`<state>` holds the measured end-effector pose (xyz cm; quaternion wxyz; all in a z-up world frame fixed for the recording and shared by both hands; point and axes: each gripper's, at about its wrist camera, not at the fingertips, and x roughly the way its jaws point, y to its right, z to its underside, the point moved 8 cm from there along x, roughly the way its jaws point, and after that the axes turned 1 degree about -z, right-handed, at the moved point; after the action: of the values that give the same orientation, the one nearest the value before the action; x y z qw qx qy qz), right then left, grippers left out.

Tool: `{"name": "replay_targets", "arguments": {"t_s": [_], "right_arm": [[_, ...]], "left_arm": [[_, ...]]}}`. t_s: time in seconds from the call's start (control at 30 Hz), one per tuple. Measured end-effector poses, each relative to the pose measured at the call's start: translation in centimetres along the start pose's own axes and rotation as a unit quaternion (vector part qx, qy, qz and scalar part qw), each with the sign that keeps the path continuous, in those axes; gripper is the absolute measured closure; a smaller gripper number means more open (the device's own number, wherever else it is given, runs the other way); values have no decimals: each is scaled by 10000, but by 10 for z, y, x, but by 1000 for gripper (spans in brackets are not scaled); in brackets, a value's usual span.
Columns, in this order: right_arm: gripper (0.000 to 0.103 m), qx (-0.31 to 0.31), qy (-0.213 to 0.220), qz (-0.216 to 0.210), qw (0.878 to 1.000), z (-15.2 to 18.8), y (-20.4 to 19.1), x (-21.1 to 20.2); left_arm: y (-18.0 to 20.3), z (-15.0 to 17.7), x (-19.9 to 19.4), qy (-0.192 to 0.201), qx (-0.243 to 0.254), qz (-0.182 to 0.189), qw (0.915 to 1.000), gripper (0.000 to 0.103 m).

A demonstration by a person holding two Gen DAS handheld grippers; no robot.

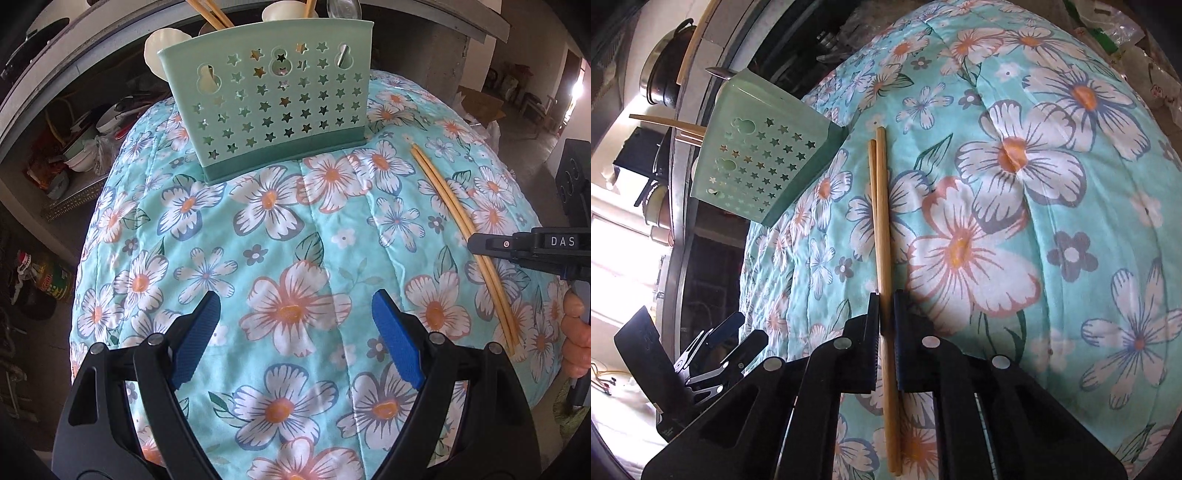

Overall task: Organize utensils
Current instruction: 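Reach the right tool down to the remaining chopsticks and close on one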

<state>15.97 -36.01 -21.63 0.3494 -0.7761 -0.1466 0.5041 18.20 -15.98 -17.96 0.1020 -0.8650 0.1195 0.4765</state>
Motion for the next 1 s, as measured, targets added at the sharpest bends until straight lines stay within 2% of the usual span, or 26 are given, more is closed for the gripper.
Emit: {"name": "replay_targets", "arguments": {"t_s": [0.5, 0.7, 0.87, 1.0], "right_arm": [[96, 168, -11, -134, 9998, 5, 9, -12], [96, 353, -78, -360, 9987, 9, 9, -13], [96, 570, -333, -929, 9935, 19, 4, -10], [96, 449, -431, -838, 9945, 26, -1, -4]], "left_arm": [[2, 2, -2, 17, 72, -63, 10000, 23], [4, 3, 2, -40, 47, -4, 10000, 23], [6, 4, 4, -70, 52, 41, 10000, 23], [9, 4, 6, -101, 58, 65, 9999, 23]]}}
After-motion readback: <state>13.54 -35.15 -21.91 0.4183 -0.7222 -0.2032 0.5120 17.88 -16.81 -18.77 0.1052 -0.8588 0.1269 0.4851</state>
